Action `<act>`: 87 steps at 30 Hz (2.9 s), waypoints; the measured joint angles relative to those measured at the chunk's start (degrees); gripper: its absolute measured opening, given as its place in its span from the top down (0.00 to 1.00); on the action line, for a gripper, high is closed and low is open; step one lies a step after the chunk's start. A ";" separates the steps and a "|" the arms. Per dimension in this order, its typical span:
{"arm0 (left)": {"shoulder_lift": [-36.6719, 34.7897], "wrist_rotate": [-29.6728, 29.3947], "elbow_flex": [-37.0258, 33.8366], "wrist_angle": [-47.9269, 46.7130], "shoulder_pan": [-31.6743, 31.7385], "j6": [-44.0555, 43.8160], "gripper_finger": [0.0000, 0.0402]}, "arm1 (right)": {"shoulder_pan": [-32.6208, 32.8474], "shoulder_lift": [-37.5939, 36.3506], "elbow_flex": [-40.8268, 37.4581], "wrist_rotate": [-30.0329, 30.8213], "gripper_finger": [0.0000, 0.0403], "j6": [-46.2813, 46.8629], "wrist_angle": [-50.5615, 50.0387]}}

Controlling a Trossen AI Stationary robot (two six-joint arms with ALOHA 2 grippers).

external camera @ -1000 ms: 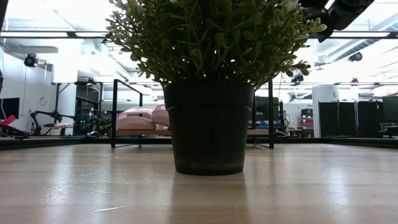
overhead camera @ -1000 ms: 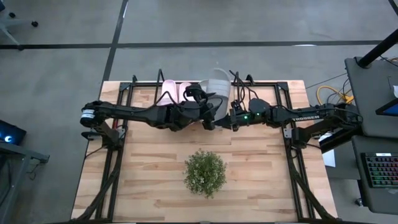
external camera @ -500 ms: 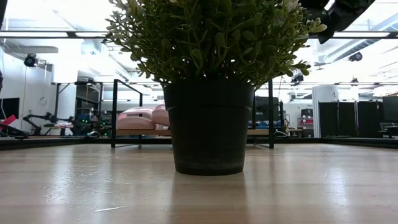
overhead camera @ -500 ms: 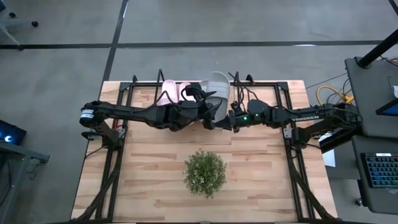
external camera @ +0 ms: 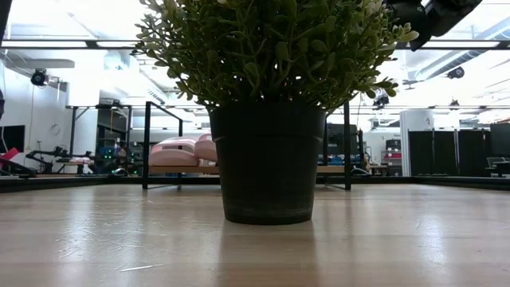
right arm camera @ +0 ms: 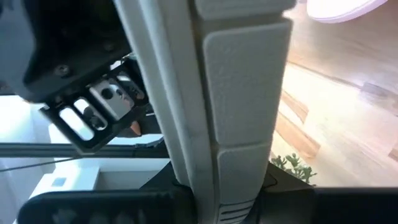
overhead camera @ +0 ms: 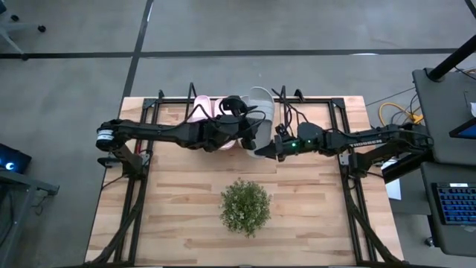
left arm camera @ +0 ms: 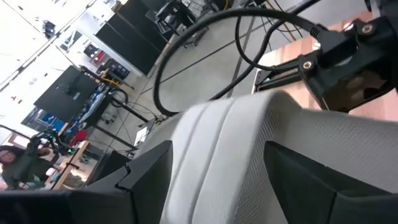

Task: Pick and place slides into the shelf
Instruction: Put the gray slide on the shelf

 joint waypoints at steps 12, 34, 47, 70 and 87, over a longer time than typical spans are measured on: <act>0.04 -0.05 -0.04 0.02 1.18 0.22 0.41 | 0.44 -0.02 0.02 -0.11 0.87 0.14 1.41; 1.51 -0.20 0.55 0.55 2.16 5.01 0.98 | 0.70 -0.04 0.02 -0.07 0.87 -0.43 1.10; 1.43 -0.24 0.55 -0.13 2.20 5.07 1.00 | 0.23 -0.11 0.13 -0.14 0.64 -2.35 1.48; 1.19 0.84 -0.07 -0.94 2.49 5.13 1.00 | -4.17 -24.24 0.11 4.85 0.47 -8.72 -22.66; 12.19 4.58 3.04 0.55 6.29 3.35 1.00 | -4.02 -26.36 2.79 5.69 0.47 -8.72 -23.62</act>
